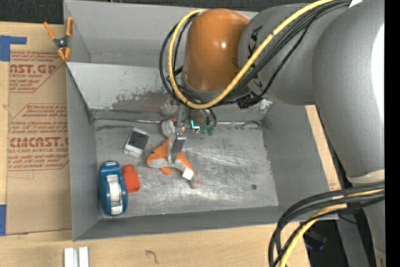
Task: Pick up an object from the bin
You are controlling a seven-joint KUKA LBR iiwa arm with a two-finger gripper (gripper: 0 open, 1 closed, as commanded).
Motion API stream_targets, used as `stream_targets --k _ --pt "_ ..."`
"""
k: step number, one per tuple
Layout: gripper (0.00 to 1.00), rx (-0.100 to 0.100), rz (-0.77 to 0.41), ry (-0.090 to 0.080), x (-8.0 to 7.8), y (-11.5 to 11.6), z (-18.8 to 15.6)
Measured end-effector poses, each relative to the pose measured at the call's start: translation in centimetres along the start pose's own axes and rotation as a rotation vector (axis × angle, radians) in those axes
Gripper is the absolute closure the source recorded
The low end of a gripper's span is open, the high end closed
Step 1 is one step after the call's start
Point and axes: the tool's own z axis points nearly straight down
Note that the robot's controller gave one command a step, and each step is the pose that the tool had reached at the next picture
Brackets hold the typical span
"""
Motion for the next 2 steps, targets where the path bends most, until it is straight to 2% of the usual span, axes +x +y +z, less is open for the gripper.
stream_targets --k 1,2 --pt "0.00 -0.001 0.001 -0.007 -0.2 0.0 -0.4" --pt "0.00 0.000 -0.100 -0.012 0.1 0.0 3.7"
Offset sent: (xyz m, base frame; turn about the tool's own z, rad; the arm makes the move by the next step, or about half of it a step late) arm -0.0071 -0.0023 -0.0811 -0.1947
